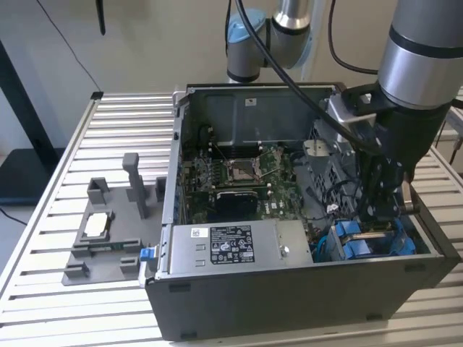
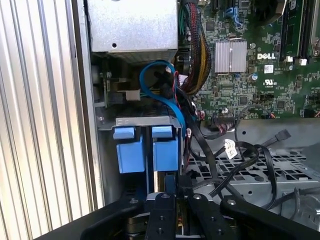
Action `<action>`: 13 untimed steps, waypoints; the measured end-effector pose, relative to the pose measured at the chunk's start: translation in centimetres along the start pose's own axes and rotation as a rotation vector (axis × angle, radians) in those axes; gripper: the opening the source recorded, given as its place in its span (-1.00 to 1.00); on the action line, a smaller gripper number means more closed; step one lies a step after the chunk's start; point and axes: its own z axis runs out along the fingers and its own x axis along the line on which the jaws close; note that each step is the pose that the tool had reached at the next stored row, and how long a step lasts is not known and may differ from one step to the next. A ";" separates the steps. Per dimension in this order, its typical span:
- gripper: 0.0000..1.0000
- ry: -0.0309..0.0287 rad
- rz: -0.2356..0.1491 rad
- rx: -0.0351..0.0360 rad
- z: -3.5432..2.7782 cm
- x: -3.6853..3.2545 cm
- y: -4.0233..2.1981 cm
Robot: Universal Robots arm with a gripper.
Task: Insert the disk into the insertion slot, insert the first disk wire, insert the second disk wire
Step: 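Insert the second disk wire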
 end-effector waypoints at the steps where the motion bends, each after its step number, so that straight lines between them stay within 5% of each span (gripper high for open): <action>1: -0.69 -0.0004 -0.003 0.0003 0.04 0.00 0.00; 13: -0.69 -0.0032 -0.015 0.0074 0.26 0.35 0.02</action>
